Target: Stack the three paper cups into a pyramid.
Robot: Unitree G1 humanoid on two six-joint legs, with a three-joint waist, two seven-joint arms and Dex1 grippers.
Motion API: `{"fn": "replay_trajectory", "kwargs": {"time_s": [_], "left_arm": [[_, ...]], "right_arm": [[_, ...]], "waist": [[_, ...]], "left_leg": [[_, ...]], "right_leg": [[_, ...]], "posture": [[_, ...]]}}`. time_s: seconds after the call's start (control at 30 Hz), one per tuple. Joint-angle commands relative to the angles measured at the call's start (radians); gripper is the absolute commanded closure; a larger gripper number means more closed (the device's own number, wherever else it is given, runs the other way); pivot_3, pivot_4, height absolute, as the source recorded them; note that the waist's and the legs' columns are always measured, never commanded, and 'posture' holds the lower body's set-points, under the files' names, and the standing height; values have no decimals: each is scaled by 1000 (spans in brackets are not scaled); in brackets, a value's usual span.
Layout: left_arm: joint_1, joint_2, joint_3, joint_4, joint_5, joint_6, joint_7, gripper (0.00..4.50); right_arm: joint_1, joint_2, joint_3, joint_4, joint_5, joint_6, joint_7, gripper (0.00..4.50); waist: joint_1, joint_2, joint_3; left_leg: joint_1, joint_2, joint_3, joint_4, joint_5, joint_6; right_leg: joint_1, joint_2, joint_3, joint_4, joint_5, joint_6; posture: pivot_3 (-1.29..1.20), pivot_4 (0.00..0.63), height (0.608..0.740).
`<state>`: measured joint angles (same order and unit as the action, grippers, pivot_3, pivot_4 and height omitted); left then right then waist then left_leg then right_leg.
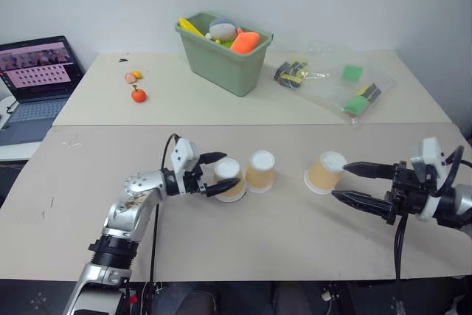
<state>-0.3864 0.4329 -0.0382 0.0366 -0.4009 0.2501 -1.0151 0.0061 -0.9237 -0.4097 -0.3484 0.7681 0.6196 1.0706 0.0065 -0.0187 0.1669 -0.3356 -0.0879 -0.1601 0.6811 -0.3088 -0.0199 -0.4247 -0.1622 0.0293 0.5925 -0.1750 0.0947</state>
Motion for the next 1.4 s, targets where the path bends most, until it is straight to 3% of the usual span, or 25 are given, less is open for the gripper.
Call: {"fn": "replay_trajectory", "kwargs": {"time_s": [0.03, 0.13, 0.4, 0.57, 0.7, 0.8, 0.97, 1.1, 1.3, 1.4], "left_arm": [[18, 48, 67, -105, -59, 29, -2, 48], [34, 62, 99, -188, -111, 79, 25, 48], [-79, 27, 230, -402, -417, 338, 255, 48], [-92, 191, 320, -503, -737, 581, 260, 48], [-53, 351, 315, -554, -817, 668, 151, 48], [-9, 414, 284, -587, -803, 671, 83, 48], [63, 468, 190, -598, -619, 582, -3, 48], [78, 454, 147, -562, -501, 496, -18, 48], [80, 433, 124, -523, -423, 439, -26, 48], [81, 425, 131, -525, -431, 445, -25, 48]], "right_arm": [[-33, -21, -30, 8, 9, -14, 19, 0], [-54, -25, -19, 29, 2, -18, 30, 0], [-98, -30, 7, 67, -22, -24, 54, 0], [-63, -63, 24, 145, -148, -97, 63, 0], [-45, -83, -12, 196, -169, -121, 90, 0], [-44, -74, 10, 198, -180, -134, 96, 0], [-33, -2, 89, 170, -231, -176, 40, 0], [-25, 61, 138, 139, -256, -201, 0, 0], [-83, 103, 166, 232, -353, -320, -58, 0], [-112, 89, 138, 257, -330, -297, -54, 0]], "waist": [[0, 0, 0], [-2, 0, 0], [4, 0, 0], [-12, 0, 0], [-18, 0, 0], [-22, 0, 0], [-21, 0, 0], [-18, 0, 0], [-21, 0, 0], [-20, 0, 0]], "left_leg": [[0, 0, 0, 0, 0, 0], [0, 0, 0, 0, 0, 0], [0, 0, 0, 0, 0, 0], [0, 0, 0, 0, 0, 0], [0, -1, 0, 0, 0, 1], [1, 0, 0, 0, 0, 0], [2, 1, 1, -1, 0, 0], [1, 0, 1, -1, 0, 0], [1, 0, 1, -1, 0, 0], [1, 0, 1, -1, 0, 0]], "right_leg": [[0, 0, 0, 0, 0, 0], [0, 0, 0, 0, 0, 0], [0, 0, 0, 0, 0, 0], [-1, 0, 1, 1, 0, 0], [-1, 0, 1, 1, 0, 0], [0, 1, 1, 1, 0, 0], [1, 2, 2, 1, -1, -1], [0, 1, 2, 1, -1, -1], [0, 1, 2, 1, -1, -1], [-1, 1, 2, 1, -1, -1]], "posture": [[0, 150, 740], [0, 150, 740], [0, 150, 740], [0, 150, 740], [0, 150, 740], [0, 150, 740], [0, 150, 740], [0, 150, 740], [0, 150, 740], [0, 150, 740]]}}
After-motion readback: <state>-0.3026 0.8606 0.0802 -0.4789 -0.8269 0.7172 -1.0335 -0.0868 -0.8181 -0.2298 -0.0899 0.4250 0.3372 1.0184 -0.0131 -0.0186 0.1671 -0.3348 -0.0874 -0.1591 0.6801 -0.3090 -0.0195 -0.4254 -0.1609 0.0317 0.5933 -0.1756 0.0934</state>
